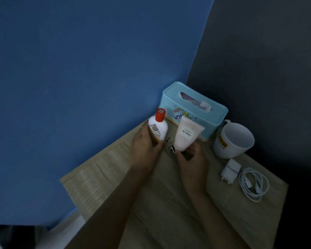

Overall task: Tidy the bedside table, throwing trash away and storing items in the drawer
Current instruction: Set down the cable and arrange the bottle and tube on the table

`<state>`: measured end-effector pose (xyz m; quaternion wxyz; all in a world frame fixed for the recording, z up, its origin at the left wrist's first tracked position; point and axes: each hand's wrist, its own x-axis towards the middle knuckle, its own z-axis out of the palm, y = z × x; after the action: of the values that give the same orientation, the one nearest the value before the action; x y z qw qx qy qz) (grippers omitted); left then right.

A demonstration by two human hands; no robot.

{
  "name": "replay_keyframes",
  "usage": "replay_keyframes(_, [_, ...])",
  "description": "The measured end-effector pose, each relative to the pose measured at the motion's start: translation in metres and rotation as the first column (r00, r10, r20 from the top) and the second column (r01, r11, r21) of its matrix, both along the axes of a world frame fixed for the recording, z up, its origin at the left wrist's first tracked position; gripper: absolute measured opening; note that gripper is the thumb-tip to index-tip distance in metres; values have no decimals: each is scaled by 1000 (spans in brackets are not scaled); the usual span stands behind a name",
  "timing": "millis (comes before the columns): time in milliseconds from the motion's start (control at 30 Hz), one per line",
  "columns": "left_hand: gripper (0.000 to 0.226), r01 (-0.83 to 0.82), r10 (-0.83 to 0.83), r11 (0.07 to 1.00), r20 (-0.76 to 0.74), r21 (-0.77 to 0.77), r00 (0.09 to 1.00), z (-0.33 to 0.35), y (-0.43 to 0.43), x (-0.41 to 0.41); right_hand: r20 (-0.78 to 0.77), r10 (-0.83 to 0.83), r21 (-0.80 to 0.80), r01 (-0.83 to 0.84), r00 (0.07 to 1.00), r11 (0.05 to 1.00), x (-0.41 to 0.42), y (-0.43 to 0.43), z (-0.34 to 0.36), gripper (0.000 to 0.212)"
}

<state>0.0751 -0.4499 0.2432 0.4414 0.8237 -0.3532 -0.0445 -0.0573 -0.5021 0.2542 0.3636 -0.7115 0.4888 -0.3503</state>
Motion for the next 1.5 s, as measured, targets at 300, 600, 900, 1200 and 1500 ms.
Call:
replay_keyframes(300, [63, 91, -94, 995, -54, -52, 994, -7, -49, 35, -26, -115, -136, 110, 993, 985, 53, -23, -9, 35])
replay_keyframes(600, [64, 93, -93, 994, 3, -53, 996, -14, -52, 39, -87, -151, -192, 132, 985, 972, 58, -24, -15, 37])
replay_keyframes(900, [68, 96, -95, 994, 24, -45, 995, -19, -55, 42, -131, -167, -209, 137, 977, 968, 59, -27, -16, 33])
replay_keyframes(1200, [67, 101, -100, 992, 17, -70, 995, -22, -57, 44, -125, -171, -244, 137, 977, 960, 59, -27, -17, 31])
replay_keyframes(1500, [79, 105, -111, 993, -135, -44, 985, -24, -54, 46, -144, -177, -244, 138, 974, 960, 50, -18, -18, 37])
